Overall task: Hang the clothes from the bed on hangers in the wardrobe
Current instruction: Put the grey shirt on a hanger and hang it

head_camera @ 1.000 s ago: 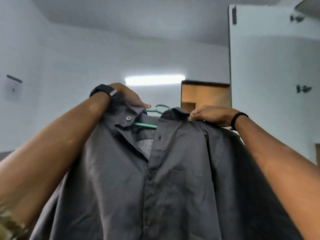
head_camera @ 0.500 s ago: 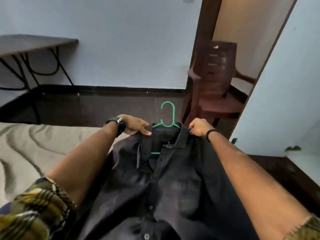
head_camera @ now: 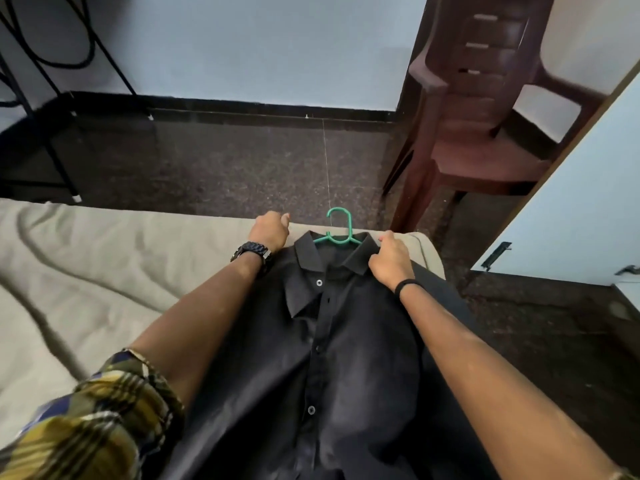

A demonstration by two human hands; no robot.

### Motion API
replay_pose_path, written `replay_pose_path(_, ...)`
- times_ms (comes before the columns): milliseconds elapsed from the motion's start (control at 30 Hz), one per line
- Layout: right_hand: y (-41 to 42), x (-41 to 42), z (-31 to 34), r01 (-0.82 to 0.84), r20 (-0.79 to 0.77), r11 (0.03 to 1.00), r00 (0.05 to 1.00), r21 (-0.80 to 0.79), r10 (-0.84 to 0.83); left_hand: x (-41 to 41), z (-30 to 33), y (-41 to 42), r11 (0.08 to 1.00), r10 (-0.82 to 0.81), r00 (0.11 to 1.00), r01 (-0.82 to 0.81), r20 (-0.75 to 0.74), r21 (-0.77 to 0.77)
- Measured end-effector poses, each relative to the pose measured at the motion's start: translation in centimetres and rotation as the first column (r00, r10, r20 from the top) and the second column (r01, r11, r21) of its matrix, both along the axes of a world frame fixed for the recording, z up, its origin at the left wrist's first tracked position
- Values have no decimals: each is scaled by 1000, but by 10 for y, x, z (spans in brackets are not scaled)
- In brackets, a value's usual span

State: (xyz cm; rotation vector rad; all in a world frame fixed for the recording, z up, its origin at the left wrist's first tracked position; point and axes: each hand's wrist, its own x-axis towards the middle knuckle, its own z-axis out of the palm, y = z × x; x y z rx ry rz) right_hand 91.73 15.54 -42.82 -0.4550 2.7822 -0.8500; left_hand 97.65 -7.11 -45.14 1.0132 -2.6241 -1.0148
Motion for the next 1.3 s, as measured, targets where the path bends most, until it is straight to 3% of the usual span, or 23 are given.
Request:
replay_pose_path(67,-5,16,-3,18,-103,985,994,-169,-36,6,0,15,997,-2,993,-7,-118,-76)
replay_pose_path(133,-9,35,-7,2,-107,958,994,-287,-34,20,1,35,992,-41,973,12,-227,-129)
replay_pose_path(233,-8,66,-22,-48,-8,954,999,-296,48,59,-1,65,986,-50,959,2,-278,-169)
replay_pose_path(300,-5,80,-36,-76,16,973,997,-218,81,82,-7,78,975,-63,970,9,-236,-221)
replay_pose_path(400,1,89,-50,-90,6,993,996,-78,91,99,-22,90,950,-165,985,145,-49,-277)
replay_pose_path(600,-8,95,-55,-202,-28,966,977,163,209,77,-25,96,908,-223,950,284,220,-307)
replay_pose_path(700,-7,96,-55,-165,-65,976,982,140,175,65,-20,94,959,-224,964,244,145,-146)
replay_pose_path(767,-4,96,-55,-133,-99,988,985,75,140,58,-15,92,983,-131,990,137,-61,124)
replay_pose_path(833,-1,95,-56,-110,-126,994,986,-19,107,51,-9,93,890,78,968,40,-239,454)
replay_pose_path(867,2,94,-58,-103,-119,991,989,-84,92,48,-7,92,837,153,948,27,-280,547)
replay_pose_path(933,7,89,-61,-51,-37,963,998,-264,42,46,-10,92,810,166,943,37,-290,585)
replay_pose_path(1000,13,85,-63,8,64,920,998,-393,19,50,-17,97,844,127,951,45,-282,534)
replay_pose_path(1067,15,81,-66,52,144,887,990,-459,17,61,-26,103,944,118,931,2,-345,329)
replay_pose_path(1133,14,79,-68,105,212,857,977,-504,5,75,-35,113,988,116,906,-62,-407,144)
replay_pose_path(1300,10,78,-71,148,277,836,961,-528,5,95,-55,142,998,6,954,14,-301,62)
